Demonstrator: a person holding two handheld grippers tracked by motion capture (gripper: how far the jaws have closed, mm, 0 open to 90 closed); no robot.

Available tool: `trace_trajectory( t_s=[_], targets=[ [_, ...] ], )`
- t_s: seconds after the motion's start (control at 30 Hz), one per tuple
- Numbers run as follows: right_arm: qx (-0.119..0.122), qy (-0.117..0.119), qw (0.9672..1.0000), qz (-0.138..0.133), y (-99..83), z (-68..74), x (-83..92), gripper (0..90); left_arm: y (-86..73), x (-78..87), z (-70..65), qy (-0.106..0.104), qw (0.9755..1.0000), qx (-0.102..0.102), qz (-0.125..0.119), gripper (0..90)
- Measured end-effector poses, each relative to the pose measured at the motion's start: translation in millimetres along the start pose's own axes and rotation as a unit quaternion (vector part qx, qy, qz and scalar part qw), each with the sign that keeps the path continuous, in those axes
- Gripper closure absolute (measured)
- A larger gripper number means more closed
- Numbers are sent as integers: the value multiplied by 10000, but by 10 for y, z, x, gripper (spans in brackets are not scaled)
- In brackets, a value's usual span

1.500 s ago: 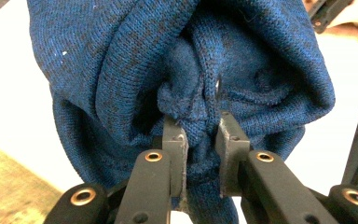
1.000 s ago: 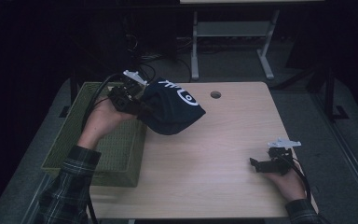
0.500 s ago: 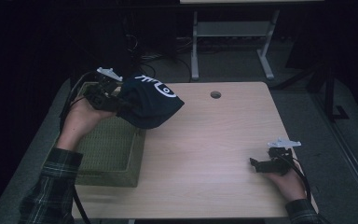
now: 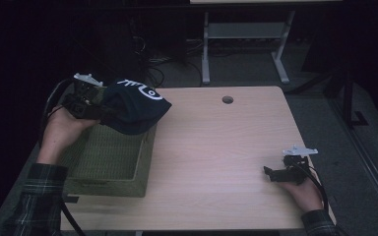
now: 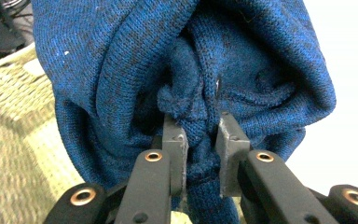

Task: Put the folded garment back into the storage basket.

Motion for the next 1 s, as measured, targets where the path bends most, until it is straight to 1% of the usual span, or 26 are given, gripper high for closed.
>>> trace_trajectory(
  t_s=[0.1, 0.17, 0.2, 0.23, 0.33, 0.37, 0.4, 0.47, 0.53, 0.6, 0.7, 0.77, 0.83, 0.87, 0.9, 0.97, 1.0],
  targets=[
    [0, -1, 10000, 1, 0, 0, 1, 11, -87, 36, 58, 56, 9999, 114, -14, 763],
    [0, 0, 10000, 0, 0, 0, 0, 11, -174, 61, 110, 116, 9997, 217, -2, 763],
    [0, 0, 10000, 0, 0, 0, 0, 11, -174, 61, 110, 116, 9997, 217, -2, 763],
    [2, 0, 10000, -2, 0, 0, 0, 11, -236, 61, 141, 150, 9996, 247, 38, 763],
    [3, -1, 10000, -1, 0, 0, 0, 11, -324, 59, 183, 217, 9991, 345, 90, 763],
    [2, 0, 10000, -1, 0, 0, 0, 11, -324, 59, 183, 217, 9991, 345, 90, 763],
    [3, 0, 10000, -1, 0, 0, 0, 11, -379, 52, 212, 234, 9989, 406, 101, 763],
    [4, -1, 10000, -2, 0, 0, 0, 11, -407, 49, 227, 227, 9987, 432, 119, 763],
    [3, -1, 10000, -1, 0, 0, 0, 11, -480, 24, 263, 237, 9983, 515, 131, 763],
    [4, 0, 10000, -1, 0, 0, 0, 11, -502, 13, 275, 250, 9982, 527, 129, 763],
    [5, -2, 10000, 1, 0, -1, 0, 11, -597, -36, 315, 294, 9976, 596, 167, 763],
    [2, -1, 10000, -9, 1, 0, -1, 11, -622, -51, 326, 309, 9974, 620, 177, 762],
    [7, -2, 10000, -1, 0, -1, 0, 11, -700, -100, 357, 371, 9966, 691, 232, 763],
    [8, -1, 10000, -1, 0, -1, 0, 11, -700, -100, 357, 371, 9966, 691, 232, 763],
    [4, 0, 10000, 0, 0, 0, 0, 11, -750, -133, 370, 388, 9963, 728, 261, 763],
    [4, -2, 10000, 0, 0, -1, 0, 11, -774, -152, 373, 399, 9960, 750, 267, 762],
    [4, -1, 10000, 1, 0, 0, 0, 11, -823, -193, 377, 396, 9957, 785, 305, 763]
  ],
)
Point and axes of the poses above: each handheld gripper's, and its own axes: x roughly backward along the jaws, y roughly out of its top, z roughly to its left, the point moved 7 cm from there along -x, roughly forward along the jaws, and after that the axes turned 9 degrees about -x, right-handed, at the moved point
